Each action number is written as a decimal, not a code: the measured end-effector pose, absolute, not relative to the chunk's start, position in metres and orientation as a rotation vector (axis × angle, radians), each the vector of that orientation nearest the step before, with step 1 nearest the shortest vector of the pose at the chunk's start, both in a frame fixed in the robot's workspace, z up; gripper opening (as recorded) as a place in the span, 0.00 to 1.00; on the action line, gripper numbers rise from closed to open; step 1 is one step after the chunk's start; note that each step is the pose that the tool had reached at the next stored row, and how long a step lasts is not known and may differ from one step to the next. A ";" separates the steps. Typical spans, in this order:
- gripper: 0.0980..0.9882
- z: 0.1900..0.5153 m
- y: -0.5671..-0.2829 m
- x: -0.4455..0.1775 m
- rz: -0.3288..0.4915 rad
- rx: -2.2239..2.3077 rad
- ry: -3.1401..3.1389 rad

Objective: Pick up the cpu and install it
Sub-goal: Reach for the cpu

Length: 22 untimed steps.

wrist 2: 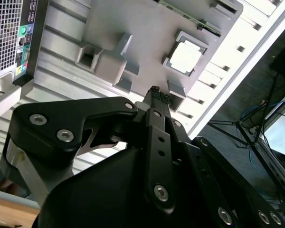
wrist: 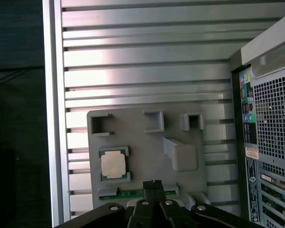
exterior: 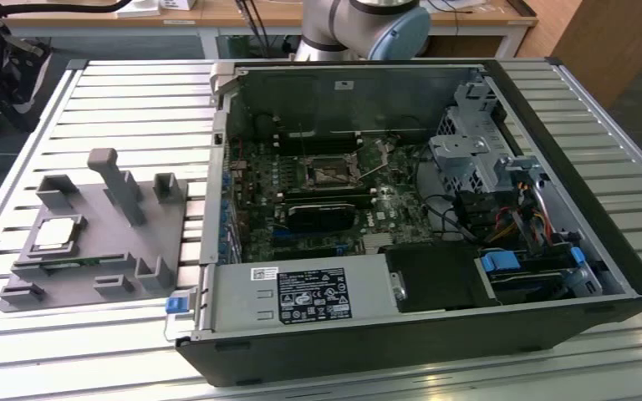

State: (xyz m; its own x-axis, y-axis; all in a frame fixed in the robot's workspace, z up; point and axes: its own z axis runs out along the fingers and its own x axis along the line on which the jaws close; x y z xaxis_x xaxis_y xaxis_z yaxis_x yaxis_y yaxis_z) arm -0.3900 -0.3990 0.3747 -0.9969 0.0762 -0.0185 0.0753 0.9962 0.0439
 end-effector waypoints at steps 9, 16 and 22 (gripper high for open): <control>0.01 0.373 -0.399 -0.407 0.067 0.118 3.119; 0.01 0.372 -0.399 -0.419 0.067 0.118 3.119; 0.01 0.372 -0.399 -0.423 0.067 0.118 3.119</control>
